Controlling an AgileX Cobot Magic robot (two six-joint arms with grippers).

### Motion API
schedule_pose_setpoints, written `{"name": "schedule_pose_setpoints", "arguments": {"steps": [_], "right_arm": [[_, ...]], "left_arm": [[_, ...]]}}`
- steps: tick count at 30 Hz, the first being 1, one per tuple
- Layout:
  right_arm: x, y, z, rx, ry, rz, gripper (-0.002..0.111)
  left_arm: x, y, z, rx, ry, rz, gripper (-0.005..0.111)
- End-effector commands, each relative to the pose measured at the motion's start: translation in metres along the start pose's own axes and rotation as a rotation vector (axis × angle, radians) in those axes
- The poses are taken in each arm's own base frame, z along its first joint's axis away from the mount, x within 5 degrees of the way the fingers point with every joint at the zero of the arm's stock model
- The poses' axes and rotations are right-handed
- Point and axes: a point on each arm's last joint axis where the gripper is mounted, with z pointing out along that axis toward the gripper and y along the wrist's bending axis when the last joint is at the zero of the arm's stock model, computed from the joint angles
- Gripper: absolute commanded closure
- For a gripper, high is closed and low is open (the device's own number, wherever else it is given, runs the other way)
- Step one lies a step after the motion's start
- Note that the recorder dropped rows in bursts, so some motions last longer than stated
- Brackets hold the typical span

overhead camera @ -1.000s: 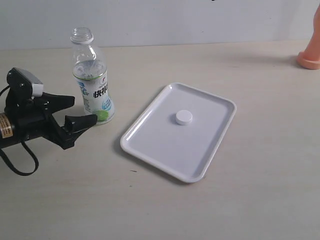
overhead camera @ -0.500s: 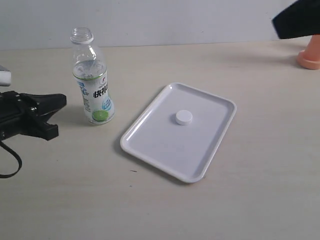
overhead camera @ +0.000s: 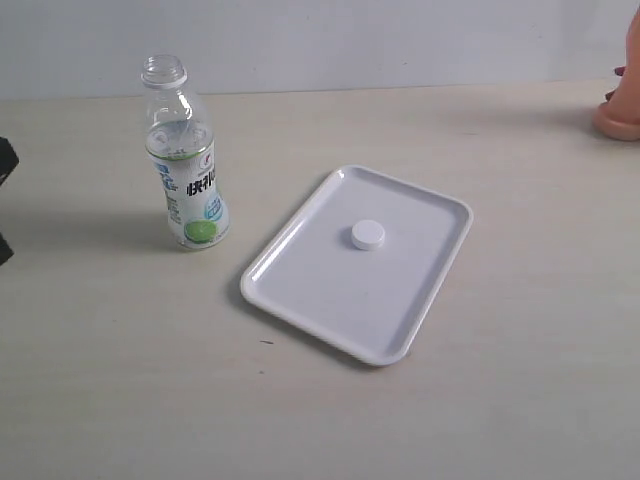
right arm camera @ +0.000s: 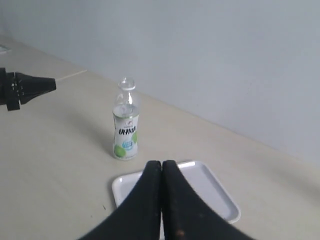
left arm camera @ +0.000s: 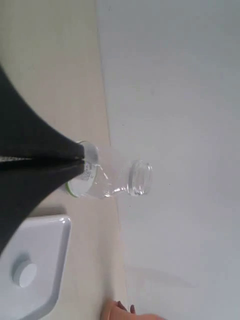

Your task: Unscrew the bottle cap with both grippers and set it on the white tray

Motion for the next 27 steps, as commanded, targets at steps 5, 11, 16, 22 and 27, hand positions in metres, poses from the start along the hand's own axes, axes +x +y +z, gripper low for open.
{"name": "schedule_pose_setpoints", "arguments": {"steps": [5,11,16,22,27], "right_arm": [[0.012,0.008,-0.038,0.014,-0.163,-0.027,0.108],[0.016,0.01,-0.049,0.018,-0.208,-0.032,0.108],[0.016,0.01,-0.049,0.018,-0.21,-0.033,0.108],[0.016,0.01,-0.049,0.018,-0.21,-0.033,0.108],[0.016,0.01,-0.049,0.018,-0.21,-0.033,0.108]], "left_arm": [[-0.011,-0.008,-0.032,-0.055,-0.041,-0.061,0.107],[-0.021,-0.012,-0.041,-0.043,-0.124,-0.053,0.107],[-0.022,-0.013,-0.042,-0.041,-0.134,-0.05,0.107],[-0.022,-0.013,-0.042,-0.039,-0.13,-0.048,0.107],[-0.025,-0.014,-0.049,-0.057,-0.148,-0.025,0.107]]}}
